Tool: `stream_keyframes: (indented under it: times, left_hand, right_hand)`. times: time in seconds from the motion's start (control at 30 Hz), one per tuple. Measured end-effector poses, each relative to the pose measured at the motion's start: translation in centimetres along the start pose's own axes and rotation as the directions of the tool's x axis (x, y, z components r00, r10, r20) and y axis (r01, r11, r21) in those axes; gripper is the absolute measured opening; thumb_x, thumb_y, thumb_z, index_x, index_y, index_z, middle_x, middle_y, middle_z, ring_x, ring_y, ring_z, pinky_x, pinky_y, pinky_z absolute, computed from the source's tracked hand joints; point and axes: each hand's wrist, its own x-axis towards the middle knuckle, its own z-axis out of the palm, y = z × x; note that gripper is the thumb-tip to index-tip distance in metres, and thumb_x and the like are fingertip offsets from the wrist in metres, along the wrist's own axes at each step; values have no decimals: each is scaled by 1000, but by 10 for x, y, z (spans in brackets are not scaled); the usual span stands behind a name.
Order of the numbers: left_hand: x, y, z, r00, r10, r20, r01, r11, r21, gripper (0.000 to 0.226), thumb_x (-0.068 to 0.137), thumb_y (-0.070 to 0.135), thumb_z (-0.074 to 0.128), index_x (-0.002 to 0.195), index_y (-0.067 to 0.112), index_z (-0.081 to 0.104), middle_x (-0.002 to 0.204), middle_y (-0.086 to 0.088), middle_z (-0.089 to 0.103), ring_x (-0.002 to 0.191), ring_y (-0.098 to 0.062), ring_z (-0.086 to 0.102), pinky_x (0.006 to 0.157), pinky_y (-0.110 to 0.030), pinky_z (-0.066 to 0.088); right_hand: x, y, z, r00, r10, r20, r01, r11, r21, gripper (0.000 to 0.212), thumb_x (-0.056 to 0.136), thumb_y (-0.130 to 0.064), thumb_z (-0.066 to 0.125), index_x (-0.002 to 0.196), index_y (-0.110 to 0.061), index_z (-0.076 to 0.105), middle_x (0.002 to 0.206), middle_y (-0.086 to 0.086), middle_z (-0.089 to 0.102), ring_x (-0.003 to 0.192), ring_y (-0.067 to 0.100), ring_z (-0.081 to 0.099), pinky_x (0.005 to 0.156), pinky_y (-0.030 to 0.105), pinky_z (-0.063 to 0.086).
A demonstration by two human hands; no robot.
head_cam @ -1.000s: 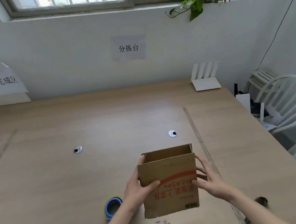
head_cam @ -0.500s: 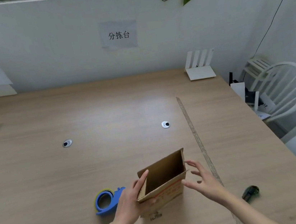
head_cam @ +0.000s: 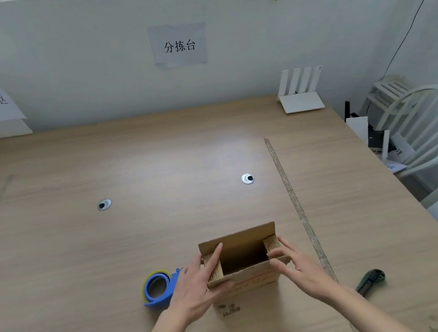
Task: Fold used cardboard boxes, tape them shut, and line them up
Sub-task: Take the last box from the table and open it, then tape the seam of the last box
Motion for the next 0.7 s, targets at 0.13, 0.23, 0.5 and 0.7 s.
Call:
stream_keyframes:
  times: [0.13, 0.23, 0.5, 0.7]
  left_hand:
    - [-11, -3, 9, 989, -39, -145, 13, 984, -178, 59, 91, 76, 38, 144, 68, 14, 139, 15, 44, 105, 0, 50, 95, -25, 46]
    - [-13, 13, 12, 937, -207, -281, 84, 915, -395, 71, 86, 54, 67, 143, 63, 24, 131, 6, 59, 101, -3, 58, 90, -29, 51]
    - [-9, 9, 5, 947, -226, -230, 161, 950, -269, 44, 84, 61, 64, 125, 46, 60, 133, 31, 47, 106, -13, 62, 85, -26, 49]
    - [-13, 14, 19, 935, -222, -275, 191, 972, -135, 64, 90, 74, 30, 139, 41, 55, 153, 14, 43, 128, -10, 53, 95, -31, 51]
  right_hand:
    - [5, 1, 6, 993, 37, -116, -30, 997, 66, 24, 93, -60, 58, 114, -48, 56, 145, -31, 41, 139, 2, 41, 109, 38, 42]
    - [8, -4, 12, 964, 74, -255, -39, 989, 141, 49, 85, -48, 74, 124, -52, 44, 126, -32, 54, 117, 1, 58, 95, 41, 53]
    - [12, -3, 11, 962, -74, -262, 9, 970, -242, 45, 90, -53, 67, 132, -43, 57, 141, -22, 49, 125, 9, 56, 90, 31, 50]
    - [18, -11, 32, 957, -285, -60, 211, 820, -532, 53, 105, -46, 26, 154, -28, 40, 163, -14, 15, 154, 12, 20, 125, 30, 8]
